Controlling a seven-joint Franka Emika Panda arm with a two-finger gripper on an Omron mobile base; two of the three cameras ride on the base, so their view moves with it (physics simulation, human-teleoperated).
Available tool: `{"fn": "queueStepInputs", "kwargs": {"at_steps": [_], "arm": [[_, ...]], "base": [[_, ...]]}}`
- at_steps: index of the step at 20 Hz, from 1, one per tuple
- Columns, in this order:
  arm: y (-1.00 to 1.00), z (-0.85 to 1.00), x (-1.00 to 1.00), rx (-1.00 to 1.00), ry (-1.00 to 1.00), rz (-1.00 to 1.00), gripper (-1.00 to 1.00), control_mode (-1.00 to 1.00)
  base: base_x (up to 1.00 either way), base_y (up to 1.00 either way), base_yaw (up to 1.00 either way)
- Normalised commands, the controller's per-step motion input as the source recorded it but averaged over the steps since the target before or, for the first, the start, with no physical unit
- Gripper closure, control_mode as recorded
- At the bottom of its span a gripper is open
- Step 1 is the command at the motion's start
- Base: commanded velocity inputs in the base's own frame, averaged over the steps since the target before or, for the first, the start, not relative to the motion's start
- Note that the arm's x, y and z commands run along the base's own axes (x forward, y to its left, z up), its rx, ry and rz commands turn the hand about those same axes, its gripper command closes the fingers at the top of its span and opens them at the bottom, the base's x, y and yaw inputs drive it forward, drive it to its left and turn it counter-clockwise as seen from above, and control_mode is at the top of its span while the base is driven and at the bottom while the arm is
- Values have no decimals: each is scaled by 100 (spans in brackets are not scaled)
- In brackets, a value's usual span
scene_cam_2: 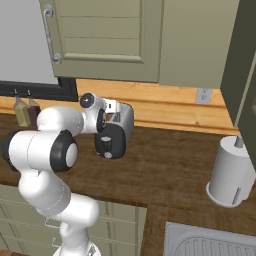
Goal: Start the toaster. Once the lever pops up, take the bread to the plate on the dining counter.
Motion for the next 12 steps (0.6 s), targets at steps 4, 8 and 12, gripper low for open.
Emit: {"fn": "queueStepInputs", "kwargs": {"at_steps": [4, 8, 12], "arm": [[-9, 12, 1, 3, -3, 0, 100, -100], [-4, 28, 0, 4, -6, 0, 100, -100], [0, 37, 0, 3, -10, 0, 100, -100]], "base": [[0, 0, 0], [0, 0, 0], [0, 0, 0]]}}
